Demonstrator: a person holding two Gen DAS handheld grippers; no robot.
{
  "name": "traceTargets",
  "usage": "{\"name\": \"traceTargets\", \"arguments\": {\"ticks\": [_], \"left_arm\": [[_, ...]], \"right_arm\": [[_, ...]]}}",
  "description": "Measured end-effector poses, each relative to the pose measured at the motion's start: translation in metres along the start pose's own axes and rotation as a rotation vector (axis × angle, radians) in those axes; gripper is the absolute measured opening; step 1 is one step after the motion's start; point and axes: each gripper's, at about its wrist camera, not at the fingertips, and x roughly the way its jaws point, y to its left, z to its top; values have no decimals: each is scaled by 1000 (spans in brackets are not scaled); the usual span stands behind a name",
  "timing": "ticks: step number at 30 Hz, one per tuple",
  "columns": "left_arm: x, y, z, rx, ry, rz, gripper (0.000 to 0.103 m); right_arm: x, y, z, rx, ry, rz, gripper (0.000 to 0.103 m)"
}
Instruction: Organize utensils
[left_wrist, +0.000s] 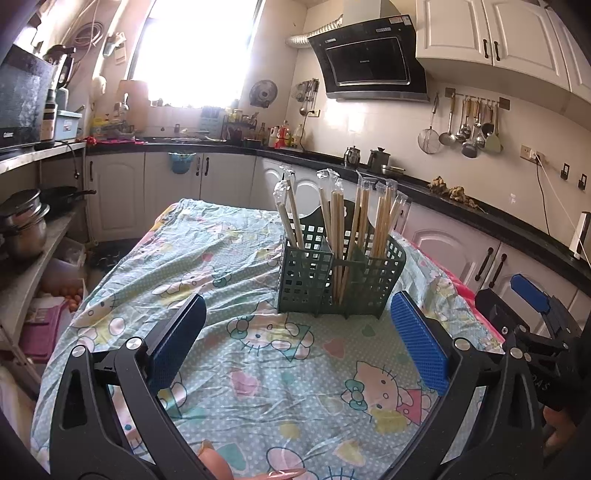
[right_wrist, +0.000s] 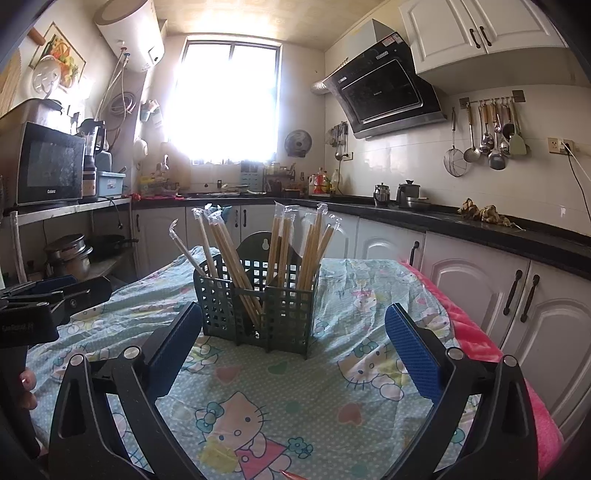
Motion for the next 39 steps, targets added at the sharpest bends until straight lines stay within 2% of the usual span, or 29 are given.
{"name": "traceTargets", "arguments": {"ticks": [39], "left_arm": [[1, -1, -2, 3, 2, 9, 92]], "right_arm": [[-1, 4, 1, -1, -7, 3, 97]]}}
